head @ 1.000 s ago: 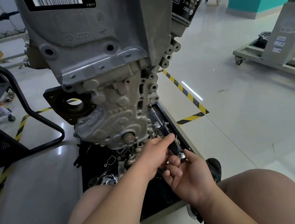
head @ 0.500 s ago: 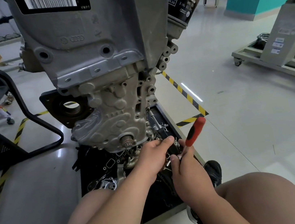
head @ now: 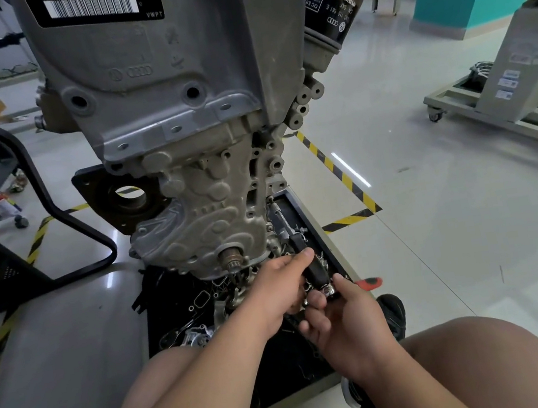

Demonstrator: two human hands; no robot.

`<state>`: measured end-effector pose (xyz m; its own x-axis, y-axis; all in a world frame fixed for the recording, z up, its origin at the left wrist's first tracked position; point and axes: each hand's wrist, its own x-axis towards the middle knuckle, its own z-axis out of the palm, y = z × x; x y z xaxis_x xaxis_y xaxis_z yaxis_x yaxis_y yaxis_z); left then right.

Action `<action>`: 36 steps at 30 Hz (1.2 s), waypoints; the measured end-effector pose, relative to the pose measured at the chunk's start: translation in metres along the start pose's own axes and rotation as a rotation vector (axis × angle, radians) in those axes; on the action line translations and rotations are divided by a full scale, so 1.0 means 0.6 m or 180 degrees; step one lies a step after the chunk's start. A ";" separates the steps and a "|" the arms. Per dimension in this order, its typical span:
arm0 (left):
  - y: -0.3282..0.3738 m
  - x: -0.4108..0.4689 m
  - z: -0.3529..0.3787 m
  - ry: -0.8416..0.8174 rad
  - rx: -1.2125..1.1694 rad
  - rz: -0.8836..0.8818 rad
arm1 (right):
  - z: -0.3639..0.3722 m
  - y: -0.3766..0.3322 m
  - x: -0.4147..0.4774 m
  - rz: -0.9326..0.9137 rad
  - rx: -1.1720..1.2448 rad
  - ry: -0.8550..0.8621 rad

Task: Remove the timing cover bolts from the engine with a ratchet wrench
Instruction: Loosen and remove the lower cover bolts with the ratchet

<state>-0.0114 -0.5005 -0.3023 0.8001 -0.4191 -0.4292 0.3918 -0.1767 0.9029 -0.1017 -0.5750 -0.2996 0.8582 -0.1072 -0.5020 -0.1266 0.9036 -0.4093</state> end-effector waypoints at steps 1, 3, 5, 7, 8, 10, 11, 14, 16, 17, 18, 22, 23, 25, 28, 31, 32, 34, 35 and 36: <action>0.000 0.000 -0.001 0.0003 0.0011 0.0004 | 0.000 0.000 -0.001 0.0152 0.0211 -0.0076; 0.000 -0.001 -0.002 -0.0007 0.0021 0.0000 | 0.003 0.001 -0.001 0.0349 0.0441 -0.0153; -0.002 -0.001 -0.004 -0.0024 -0.0007 -0.0014 | 0.006 0.002 -0.003 0.0431 0.0523 -0.0149; -0.003 -0.001 -0.005 -0.0023 -0.0014 -0.0004 | 0.009 0.003 -0.005 0.0477 0.0555 -0.0139; -0.003 -0.001 -0.006 -0.0010 0.0007 0.0011 | 0.010 0.003 -0.005 0.0491 0.0559 -0.0138; -0.005 -0.001 -0.006 0.0025 0.0029 0.0043 | 0.010 0.002 -0.006 0.0496 0.0516 -0.0134; -0.006 -0.001 -0.006 0.0040 0.0015 0.0051 | 0.009 0.002 -0.006 0.0485 0.0457 -0.0125; -0.008 0.000 -0.004 0.0075 -0.0044 0.0060 | 0.005 0.006 -0.002 0.0285 -0.0008 0.0026; -0.008 0.001 -0.001 0.0047 -0.0124 0.0069 | 0.003 0.007 0.000 -0.0087 -0.0641 0.0238; -0.008 0.003 0.001 0.0028 -0.0173 0.0078 | 0.001 0.006 0.002 -0.0358 -0.1060 0.0330; -0.007 0.005 0.002 0.0015 -0.0206 0.0094 | -0.001 0.005 0.001 -0.0684 -0.1540 0.0404; -0.005 0.009 0.000 0.0033 -0.0165 0.0106 | -0.011 -0.003 -0.004 -0.1943 -0.3866 0.0483; -0.005 0.009 -0.002 0.0045 -0.0128 0.0102 | -0.013 -0.003 -0.006 -0.2107 -0.4344 0.0466; -0.006 0.009 -0.004 0.0050 -0.0079 0.0112 | -0.011 -0.003 -0.010 -0.2297 -0.4945 0.0571; -0.006 0.008 -0.005 0.0074 0.0016 0.0150 | -0.007 -0.001 -0.010 -0.2331 -0.5381 0.0755; -0.003 0.004 -0.003 0.0086 0.0110 0.0149 | -0.001 0.002 -0.014 -0.2301 -0.5366 0.0779; -0.002 0.002 -0.003 0.0121 0.0123 0.0108 | 0.000 0.002 -0.014 -0.2234 -0.5260 0.0757; -0.002 0.000 -0.002 0.0098 0.0129 -0.0035 | 0.001 0.003 -0.013 -0.2048 -0.4815 0.0707; -0.001 -0.002 -0.001 0.0039 0.0108 -0.0091 | -0.001 0.005 -0.012 -0.1965 -0.4572 0.0670; -0.001 -0.004 0.000 -0.0016 0.0068 -0.0135 | -0.003 0.006 -0.011 -0.1939 -0.4378 0.0629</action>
<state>-0.0133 -0.4993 -0.3020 0.7806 -0.4153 -0.4671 0.4155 -0.2134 0.8842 -0.1089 -0.5714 -0.2990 0.8851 -0.4633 -0.0440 -0.2354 -0.3641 -0.9011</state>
